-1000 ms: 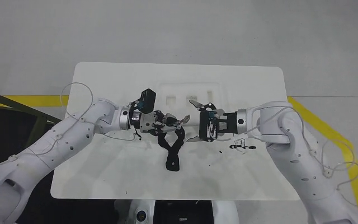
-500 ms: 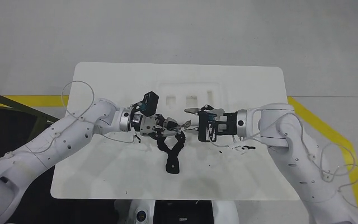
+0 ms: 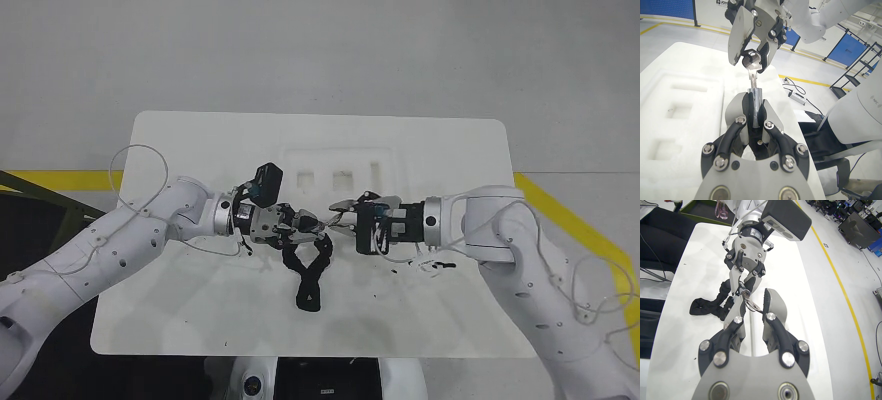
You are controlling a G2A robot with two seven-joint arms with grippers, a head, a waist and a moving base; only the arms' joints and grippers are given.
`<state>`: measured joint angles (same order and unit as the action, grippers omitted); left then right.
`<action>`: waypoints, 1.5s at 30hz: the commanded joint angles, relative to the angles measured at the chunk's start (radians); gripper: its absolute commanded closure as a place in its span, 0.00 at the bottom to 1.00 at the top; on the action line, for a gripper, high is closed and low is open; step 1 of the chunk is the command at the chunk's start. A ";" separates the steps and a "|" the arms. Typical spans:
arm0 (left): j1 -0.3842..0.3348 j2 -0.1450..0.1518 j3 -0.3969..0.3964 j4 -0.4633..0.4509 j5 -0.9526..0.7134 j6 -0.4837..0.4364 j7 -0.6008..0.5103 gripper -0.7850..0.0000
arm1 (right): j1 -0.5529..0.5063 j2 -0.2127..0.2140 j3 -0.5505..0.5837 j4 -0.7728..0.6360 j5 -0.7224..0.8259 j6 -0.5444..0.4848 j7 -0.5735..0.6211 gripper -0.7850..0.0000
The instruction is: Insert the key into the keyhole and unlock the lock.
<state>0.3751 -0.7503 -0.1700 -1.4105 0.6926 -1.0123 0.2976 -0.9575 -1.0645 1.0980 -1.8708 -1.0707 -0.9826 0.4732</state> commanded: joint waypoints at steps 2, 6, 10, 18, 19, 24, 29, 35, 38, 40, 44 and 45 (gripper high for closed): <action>0.000 0.000 0.000 0.003 0.017 0.000 0.017 1.00 | 0.004 0.001 -0.008 0.012 0.047 0.013 0.020 1.00; 0.000 0.000 0.000 0.007 0.043 0.000 0.040 1.00 | 0.011 0.001 -0.024 0.027 0.142 0.050 0.068 1.00; -0.001 0.001 0.000 0.011 0.066 0.000 0.058 1.00 | 0.019 0.002 -0.041 0.036 0.252 0.105 0.135 1.00; -0.014 0.004 0.000 0.022 0.162 0.000 0.123 1.00 | 0.035 0.003 -0.070 0.055 0.467 0.243 0.258 1.00; -0.015 0.004 0.000 0.025 0.170 0.000 0.129 1.00 | 0.036 0.003 -0.071 0.056 0.489 0.263 0.266 1.00; -0.021 0.008 -0.001 0.038 0.201 0.000 0.156 1.00 | 0.035 0.004 -0.077 0.049 0.542 0.332 0.303 1.00; -0.026 0.015 -0.014 0.044 0.222 0.000 0.160 1.00 | 0.039 0.002 -0.095 0.037 0.564 0.383 0.336 1.00; -0.015 0.026 -0.042 0.035 0.229 0.000 0.147 1.00 | 0.047 -0.004 -0.118 0.032 0.575 0.427 0.336 1.00; -0.005 0.032 -0.055 0.025 0.231 0.000 0.139 1.00 | 0.058 -0.007 -0.133 0.038 0.576 0.428 0.331 0.57; 0.001 0.034 -0.064 0.021 0.231 0.000 0.134 1.00 | 0.064 -0.009 -0.140 0.044 0.575 0.428 0.326 0.00; 0.017 0.041 -0.076 0.032 0.230 0.000 0.113 1.00 | 0.068 -0.011 -0.140 0.054 0.575 0.423 0.311 0.00; 0.020 0.043 -0.079 0.038 0.230 0.000 0.104 1.00 | 0.066 -0.010 -0.136 0.054 0.572 0.423 0.306 0.00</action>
<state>0.3923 -0.7091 -0.2472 -1.3777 0.9231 -1.0123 0.4093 -0.8900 -1.0753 0.9586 -1.8168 -0.4965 -0.5594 0.7827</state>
